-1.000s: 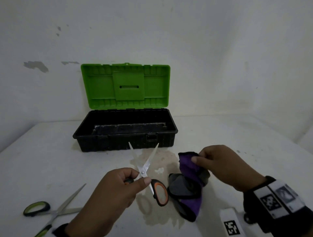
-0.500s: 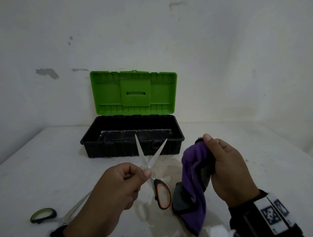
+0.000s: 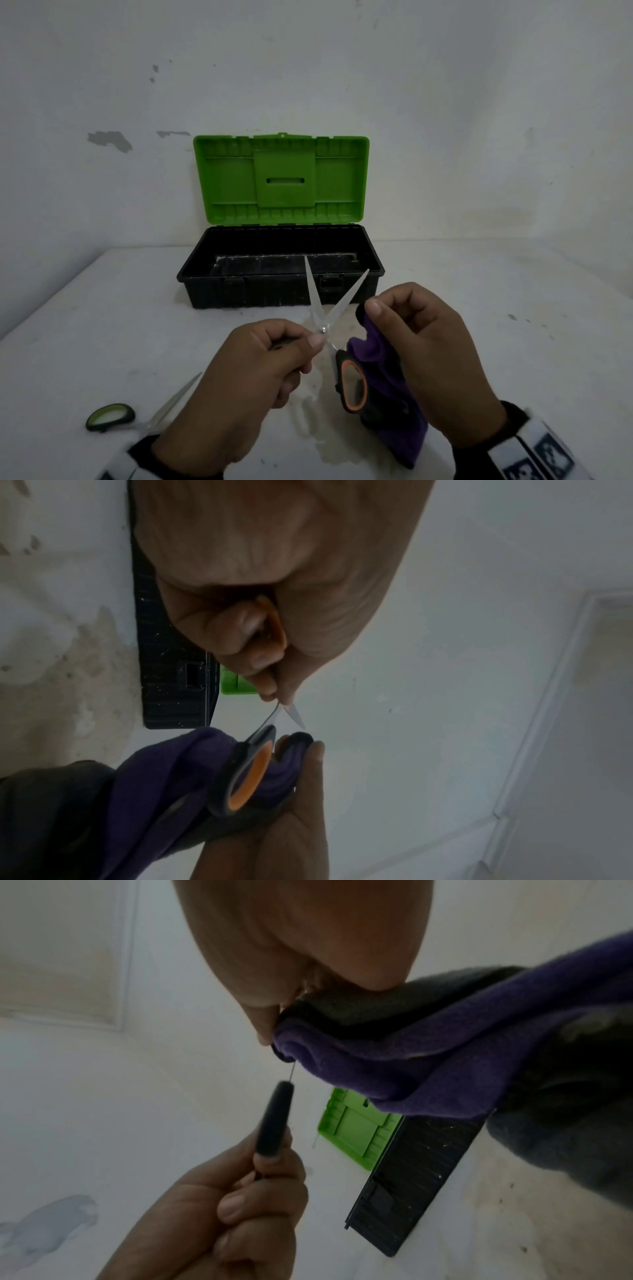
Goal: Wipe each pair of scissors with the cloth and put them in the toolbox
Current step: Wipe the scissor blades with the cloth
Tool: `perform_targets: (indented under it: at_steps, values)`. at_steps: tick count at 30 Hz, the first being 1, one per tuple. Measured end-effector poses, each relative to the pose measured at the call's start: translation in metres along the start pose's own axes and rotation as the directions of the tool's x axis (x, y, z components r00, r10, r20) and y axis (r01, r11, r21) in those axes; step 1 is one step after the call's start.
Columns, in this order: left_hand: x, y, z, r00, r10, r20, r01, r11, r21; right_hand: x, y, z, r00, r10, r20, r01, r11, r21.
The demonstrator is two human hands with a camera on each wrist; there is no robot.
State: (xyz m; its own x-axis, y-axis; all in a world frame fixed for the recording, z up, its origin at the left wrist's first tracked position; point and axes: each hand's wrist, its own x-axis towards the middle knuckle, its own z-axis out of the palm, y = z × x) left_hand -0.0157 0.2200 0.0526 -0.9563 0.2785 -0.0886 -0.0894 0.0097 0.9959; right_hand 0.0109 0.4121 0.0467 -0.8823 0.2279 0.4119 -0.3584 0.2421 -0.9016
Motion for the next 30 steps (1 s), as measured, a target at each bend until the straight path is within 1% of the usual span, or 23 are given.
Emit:
perform_targets:
  at_steps: [3,5,7,9,11,16,19,22,27,30]
  values:
    - [-0.001,0.0,0.005,1.0,0.006,0.006,-0.006,1.0,0.018,-0.001,-0.001,0.007,0.999,-0.031,-0.045,0.029,0.999,-0.027]
    - [-0.002,-0.001,0.008,0.998,0.061,0.005,-0.061,0.997,0.057,-0.001,-0.002,0.011,0.994,-0.073,-0.082,0.07,0.997,-0.038]
    - [-0.001,-0.003,0.009,0.991,0.13,-0.022,-0.127,0.987,0.102,-0.002,-0.003,0.015,0.987,-0.119,-0.109,0.112,0.991,-0.072]
    - [-0.001,-0.004,0.011,0.986,0.159,-0.041,-0.153,0.98,0.126,-0.004,-0.003,0.02,0.981,-0.169,-0.099,0.155,0.979,-0.137]
    - [-0.001,-0.004,0.013,0.984,0.171,-0.043,-0.165,0.979,0.121,-0.006,-0.002,0.023,0.981,-0.187,-0.056,0.174,0.966,-0.189]
    - [-0.003,-0.002,0.012,0.979,0.198,-0.039,-0.192,0.973,0.127,-0.015,-0.005,0.027,0.991,-0.132,0.023,0.134,0.976,-0.17]
    - [-0.004,-0.003,0.011,0.978,0.207,-0.039,-0.2,0.97,0.14,-0.019,-0.007,0.025,0.993,-0.089,0.076,0.098,0.989,-0.113]
    - [-0.004,-0.005,0.011,0.974,0.226,-0.033,-0.215,0.956,0.199,-0.018,-0.006,0.02,0.991,-0.052,0.119,0.064,0.994,-0.092]
    - [-0.005,-0.006,0.011,0.963,0.268,-0.026,-0.252,0.932,0.26,-0.014,-0.008,0.02,0.991,-0.133,0.007,0.132,0.979,-0.155]
    - [-0.003,-0.007,0.011,0.962,0.271,-0.044,-0.25,0.932,0.262,-0.01,-0.007,0.021,0.989,-0.146,-0.032,0.139,0.978,-0.158]
